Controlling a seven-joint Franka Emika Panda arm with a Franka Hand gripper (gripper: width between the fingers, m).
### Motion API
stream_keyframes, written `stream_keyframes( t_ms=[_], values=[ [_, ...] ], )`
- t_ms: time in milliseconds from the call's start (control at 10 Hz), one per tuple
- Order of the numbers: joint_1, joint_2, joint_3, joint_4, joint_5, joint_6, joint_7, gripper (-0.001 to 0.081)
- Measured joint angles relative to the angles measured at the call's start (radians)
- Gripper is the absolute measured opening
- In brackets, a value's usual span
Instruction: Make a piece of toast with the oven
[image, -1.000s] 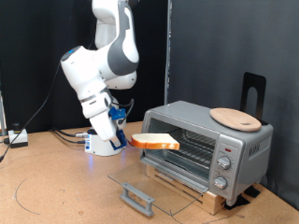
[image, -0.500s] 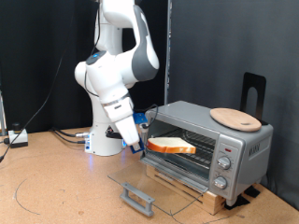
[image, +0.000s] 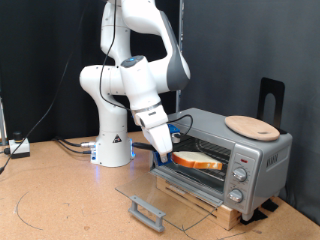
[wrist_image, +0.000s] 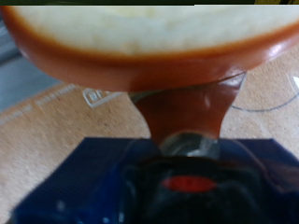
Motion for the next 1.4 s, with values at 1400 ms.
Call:
stream_keyframes(
  t_ms=[1400],
  values=[
    [0.012, -0.107, -0.002, 0.047, 0.058, -0.062, -0.248, 0.0411]
  ],
)
